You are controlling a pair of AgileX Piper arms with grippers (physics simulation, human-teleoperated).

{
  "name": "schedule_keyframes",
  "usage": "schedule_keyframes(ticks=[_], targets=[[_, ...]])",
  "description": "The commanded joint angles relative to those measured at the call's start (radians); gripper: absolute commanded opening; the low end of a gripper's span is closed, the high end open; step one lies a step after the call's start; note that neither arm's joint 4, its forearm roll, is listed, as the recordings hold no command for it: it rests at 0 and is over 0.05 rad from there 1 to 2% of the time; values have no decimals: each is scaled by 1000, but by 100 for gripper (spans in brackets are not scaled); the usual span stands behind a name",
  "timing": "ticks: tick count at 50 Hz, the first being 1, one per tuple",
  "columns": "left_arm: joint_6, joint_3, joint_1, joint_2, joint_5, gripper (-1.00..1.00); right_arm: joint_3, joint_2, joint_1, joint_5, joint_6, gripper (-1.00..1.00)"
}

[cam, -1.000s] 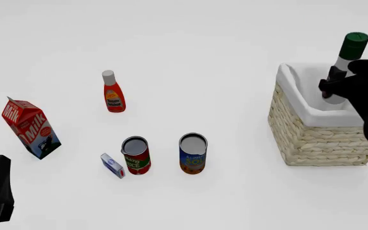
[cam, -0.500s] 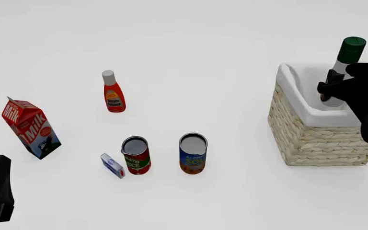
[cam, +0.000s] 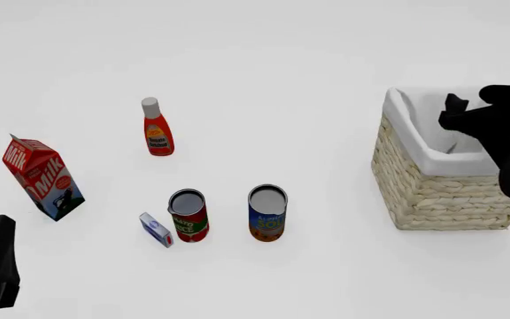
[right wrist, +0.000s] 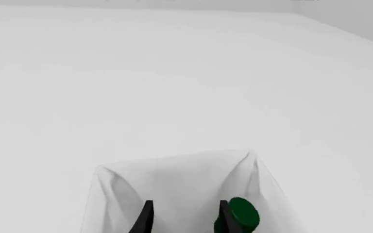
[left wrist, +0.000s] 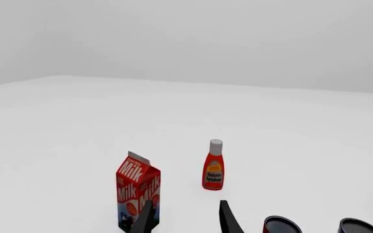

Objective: Pick the salad dressing and place it in the basket.

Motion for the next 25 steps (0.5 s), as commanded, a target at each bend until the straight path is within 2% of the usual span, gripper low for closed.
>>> schedule_keyframes(ticks=[1, 25], targets=[[-2, 0, -1, 0, 0, 100, 2, -8, 5, 0, 5, 100], [-3, 0, 1, 0, 3, 100, 45, -103, 12, 23, -6, 100]])
